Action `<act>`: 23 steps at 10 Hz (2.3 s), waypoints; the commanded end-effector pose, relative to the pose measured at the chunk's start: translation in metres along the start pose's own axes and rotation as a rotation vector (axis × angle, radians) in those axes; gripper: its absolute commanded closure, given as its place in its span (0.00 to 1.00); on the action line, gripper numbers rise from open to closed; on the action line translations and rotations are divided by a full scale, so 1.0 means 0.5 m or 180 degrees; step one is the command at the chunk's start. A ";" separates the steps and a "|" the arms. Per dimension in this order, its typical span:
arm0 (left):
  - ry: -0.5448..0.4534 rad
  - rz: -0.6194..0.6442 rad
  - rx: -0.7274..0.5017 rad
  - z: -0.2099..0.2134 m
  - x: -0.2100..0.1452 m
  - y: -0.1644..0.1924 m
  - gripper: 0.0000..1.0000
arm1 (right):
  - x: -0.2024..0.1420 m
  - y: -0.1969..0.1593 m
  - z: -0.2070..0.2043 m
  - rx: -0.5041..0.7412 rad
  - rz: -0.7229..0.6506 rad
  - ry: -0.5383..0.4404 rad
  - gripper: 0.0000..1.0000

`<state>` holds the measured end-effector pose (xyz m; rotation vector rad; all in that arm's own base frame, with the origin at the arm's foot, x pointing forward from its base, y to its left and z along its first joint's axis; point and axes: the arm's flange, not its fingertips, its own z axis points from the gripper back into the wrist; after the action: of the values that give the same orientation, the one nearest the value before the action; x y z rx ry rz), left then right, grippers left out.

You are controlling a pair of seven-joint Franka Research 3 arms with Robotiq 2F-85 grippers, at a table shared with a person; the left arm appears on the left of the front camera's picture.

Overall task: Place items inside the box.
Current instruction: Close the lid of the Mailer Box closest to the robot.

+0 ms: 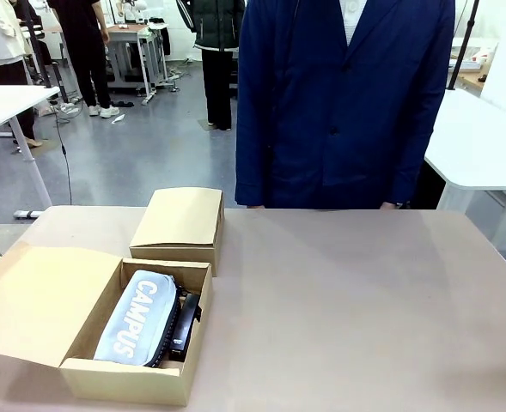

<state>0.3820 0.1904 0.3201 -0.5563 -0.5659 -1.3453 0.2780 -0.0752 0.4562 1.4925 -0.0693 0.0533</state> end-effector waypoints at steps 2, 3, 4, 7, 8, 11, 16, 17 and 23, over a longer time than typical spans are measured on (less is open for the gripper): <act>-0.0158 -0.0066 -0.0300 -0.031 0.029 -0.018 0.00 | -0.004 0.000 0.006 -0.0016 0.0083 0.0043 0.00; -0.0276 -0.0072 -0.0318 -0.039 0.043 -0.020 0.00 | -0.004 0.000 0.006 -0.0016 0.0083 0.0043 0.00; -0.0464 -0.0079 -0.0409 -0.042 0.056 -0.025 0.00 | -0.004 0.000 0.006 -0.0016 0.0083 0.0043 0.00; -0.1081 -0.0140 -0.0867 -0.039 0.097 -0.059 0.00 | -0.004 0.000 0.006 -0.0016 0.0083 0.0043 0.00; -0.1281 -0.0111 -0.0968 -0.036 0.112 -0.065 0.00 | -0.004 0.000 0.006 -0.0016 0.0083 0.0043 0.00; -0.1687 0.0022 -0.0921 -0.062 0.190 -0.099 0.00 | -0.004 0.000 0.006 -0.0016 0.0083 0.0043 0.00; -0.1698 0.0297 -0.1016 -0.214 0.336 -0.167 0.00 | -0.004 0.000 0.006 -0.0016 0.0083 0.0043 0.00; -0.1698 0.0326 -0.0994 -0.262 0.362 -0.187 0.00 | -0.004 0.000 0.006 -0.0016 0.0083 0.0043 0.00; -0.1797 -0.0358 -0.0847 -0.384 0.378 -0.302 0.00 | -0.004 0.000 0.006 -0.0016 0.0083 0.0043 0.00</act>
<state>0.3524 -0.0889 0.3256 -1.1771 -0.8268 -1.3614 0.2780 -0.0753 0.4562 1.4925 -0.0695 0.0533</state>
